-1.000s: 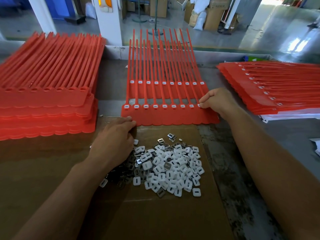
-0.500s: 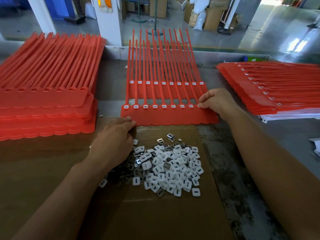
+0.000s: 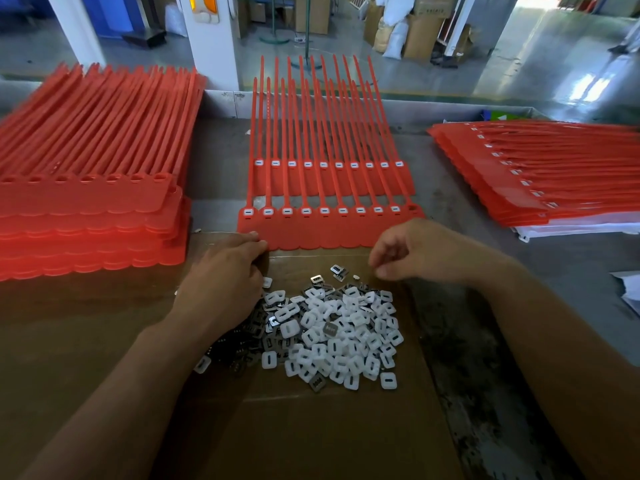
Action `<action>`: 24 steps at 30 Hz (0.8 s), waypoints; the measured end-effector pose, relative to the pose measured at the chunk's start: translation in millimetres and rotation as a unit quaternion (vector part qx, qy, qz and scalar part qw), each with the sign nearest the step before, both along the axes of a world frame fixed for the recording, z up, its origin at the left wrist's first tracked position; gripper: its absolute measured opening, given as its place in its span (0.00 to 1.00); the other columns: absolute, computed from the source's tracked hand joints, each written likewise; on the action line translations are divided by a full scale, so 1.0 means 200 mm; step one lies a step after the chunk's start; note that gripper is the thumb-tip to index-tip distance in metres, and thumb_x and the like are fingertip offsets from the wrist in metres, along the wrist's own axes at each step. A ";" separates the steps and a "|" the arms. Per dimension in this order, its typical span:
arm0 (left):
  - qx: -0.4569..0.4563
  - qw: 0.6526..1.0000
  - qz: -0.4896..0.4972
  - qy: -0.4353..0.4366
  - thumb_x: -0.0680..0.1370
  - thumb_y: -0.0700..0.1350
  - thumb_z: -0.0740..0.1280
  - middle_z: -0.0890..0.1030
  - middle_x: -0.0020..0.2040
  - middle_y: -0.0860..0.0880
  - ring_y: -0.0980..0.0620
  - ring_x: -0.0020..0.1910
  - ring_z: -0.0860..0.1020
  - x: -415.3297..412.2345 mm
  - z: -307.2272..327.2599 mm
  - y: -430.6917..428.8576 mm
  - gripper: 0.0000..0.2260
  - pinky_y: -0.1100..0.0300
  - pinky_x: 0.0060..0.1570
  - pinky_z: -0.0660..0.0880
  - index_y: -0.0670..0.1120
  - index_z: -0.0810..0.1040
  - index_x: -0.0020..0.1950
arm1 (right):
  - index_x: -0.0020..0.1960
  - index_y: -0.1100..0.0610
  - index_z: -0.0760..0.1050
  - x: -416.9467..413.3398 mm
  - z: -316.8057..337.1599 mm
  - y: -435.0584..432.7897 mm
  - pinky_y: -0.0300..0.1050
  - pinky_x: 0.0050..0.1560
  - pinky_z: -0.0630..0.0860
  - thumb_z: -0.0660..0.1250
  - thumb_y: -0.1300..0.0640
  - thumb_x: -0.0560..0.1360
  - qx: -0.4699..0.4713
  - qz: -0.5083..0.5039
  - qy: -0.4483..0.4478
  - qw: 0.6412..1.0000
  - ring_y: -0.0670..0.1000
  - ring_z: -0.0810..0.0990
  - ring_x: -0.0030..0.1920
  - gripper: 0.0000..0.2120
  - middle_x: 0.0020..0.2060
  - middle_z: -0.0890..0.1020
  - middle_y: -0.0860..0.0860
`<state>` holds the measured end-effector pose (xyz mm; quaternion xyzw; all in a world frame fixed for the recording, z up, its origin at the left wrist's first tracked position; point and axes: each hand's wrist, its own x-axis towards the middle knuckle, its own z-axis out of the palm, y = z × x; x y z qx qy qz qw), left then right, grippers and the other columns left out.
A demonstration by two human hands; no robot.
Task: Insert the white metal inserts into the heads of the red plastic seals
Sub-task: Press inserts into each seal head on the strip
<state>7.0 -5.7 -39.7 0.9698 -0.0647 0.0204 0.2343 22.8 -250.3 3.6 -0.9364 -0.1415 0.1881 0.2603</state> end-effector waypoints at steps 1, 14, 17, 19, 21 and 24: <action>0.000 1.000 0.000 0.000 0.76 0.38 0.58 0.65 0.71 0.53 0.52 0.70 0.63 0.00 0.00 0.00 0.20 0.57 0.68 0.58 0.47 0.69 0.69 | 0.41 0.47 0.77 -0.01 0.00 0.00 0.31 0.42 0.71 0.72 0.58 0.70 -0.011 0.010 0.017 1.000 0.36 0.76 0.37 0.07 0.38 0.81 0.42; 0.005 1.000 -0.004 -0.003 0.76 0.38 0.58 0.65 0.71 0.52 0.52 0.70 0.63 0.00 0.00 0.00 0.20 0.56 0.69 0.58 0.47 0.70 0.68 | 0.37 0.47 0.76 -0.07 -0.03 0.00 0.24 0.35 0.69 0.73 0.55 0.69 -0.051 0.006 -0.015 0.999 0.33 0.75 0.34 0.07 0.34 0.79 0.41; 0.005 1.000 -0.003 -0.001 0.77 0.38 0.58 0.65 0.72 0.52 0.52 0.70 0.62 0.00 0.00 0.00 0.20 0.55 0.69 0.58 0.47 0.69 0.69 | 0.38 0.48 0.78 -0.07 -0.03 -0.02 0.26 0.36 0.70 0.73 0.55 0.70 -0.024 -0.007 -0.003 1.000 0.32 0.75 0.34 0.05 0.34 0.80 0.41; 0.003 1.000 -0.002 0.001 0.77 0.38 0.58 0.65 0.72 0.52 0.52 0.70 0.63 0.00 0.01 0.00 0.20 0.55 0.69 0.59 0.47 0.69 0.69 | 0.38 0.49 0.77 -0.06 -0.03 -0.04 0.28 0.36 0.72 0.70 0.58 0.72 0.010 -0.024 0.003 1.000 0.35 0.77 0.34 0.06 0.34 0.81 0.43; 0.003 1.000 -0.002 0.002 0.77 0.38 0.57 0.65 0.72 0.52 0.52 0.70 0.62 0.00 0.01 0.00 0.20 0.55 0.69 0.59 0.47 0.69 0.69 | 0.40 0.52 0.74 -0.05 -0.04 -0.05 0.31 0.36 0.75 0.66 0.60 0.75 0.062 -0.061 0.007 0.996 0.39 0.80 0.34 0.06 0.34 0.82 0.46; 0.006 1.000 -0.002 0.002 0.77 0.38 0.58 0.65 0.72 0.53 0.52 0.70 0.62 0.00 0.01 0.00 0.20 0.56 0.68 0.58 0.48 0.69 0.69 | 0.40 0.54 0.71 -0.02 -0.04 -0.08 0.35 0.34 0.75 0.64 0.62 0.76 0.129 -0.135 -0.017 0.982 0.41 0.80 0.31 0.07 0.34 0.82 0.49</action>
